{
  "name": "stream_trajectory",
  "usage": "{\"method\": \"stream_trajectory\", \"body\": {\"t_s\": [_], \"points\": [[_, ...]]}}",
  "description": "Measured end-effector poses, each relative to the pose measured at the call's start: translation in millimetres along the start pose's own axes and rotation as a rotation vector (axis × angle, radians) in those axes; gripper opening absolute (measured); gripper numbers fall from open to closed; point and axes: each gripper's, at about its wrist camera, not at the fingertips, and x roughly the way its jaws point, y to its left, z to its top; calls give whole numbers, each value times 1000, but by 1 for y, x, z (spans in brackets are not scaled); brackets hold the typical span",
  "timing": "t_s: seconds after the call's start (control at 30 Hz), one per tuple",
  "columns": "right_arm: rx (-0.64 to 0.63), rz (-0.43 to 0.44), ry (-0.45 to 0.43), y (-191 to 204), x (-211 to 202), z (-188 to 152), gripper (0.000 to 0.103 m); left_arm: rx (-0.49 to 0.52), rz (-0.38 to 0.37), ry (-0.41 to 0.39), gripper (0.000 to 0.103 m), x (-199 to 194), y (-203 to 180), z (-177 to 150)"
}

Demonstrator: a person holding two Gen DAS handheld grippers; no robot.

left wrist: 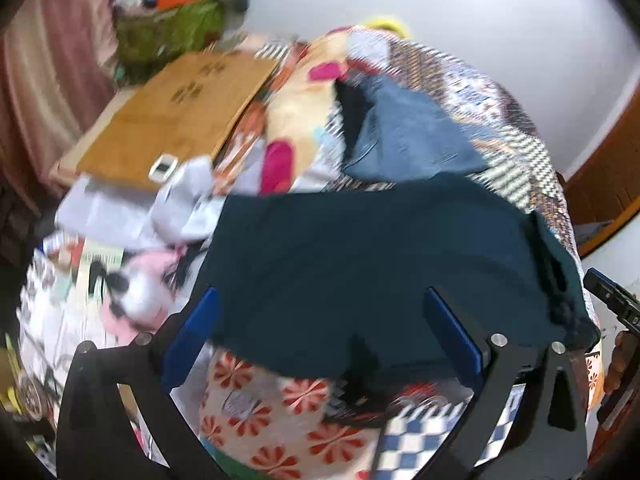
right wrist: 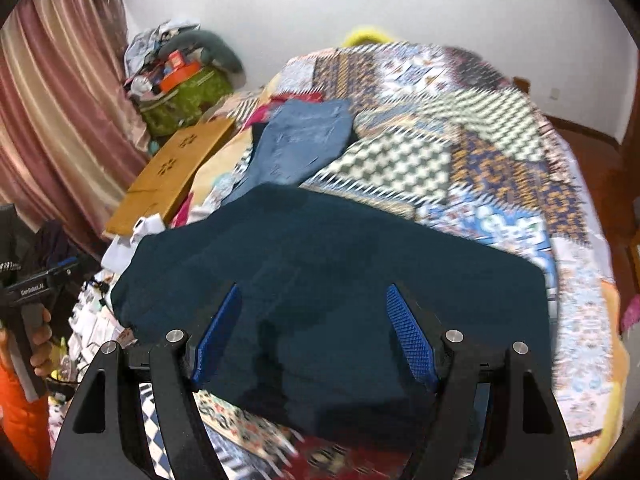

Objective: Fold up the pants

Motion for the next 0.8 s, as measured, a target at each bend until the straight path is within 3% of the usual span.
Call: {"method": "stream_trajectory", "body": {"t_s": [0.2, 0.33, 0.53, 0.8], "points": [[0, 5, 75, 7, 29, -14, 76, -148, -85, 114, 102, 26, 41, -27], [-35, -3, 86, 16, 32, -16, 78, -270, -215, 200, 102, 47, 57, -45], [-175, -96, 96, 37, 40, -26, 80, -443, -369, 328, 102, 83, 67, -64], [-147, -68, 106, 31, 40, -24, 81, -493, -384, 344, 102, 112, 65, -42]]}}
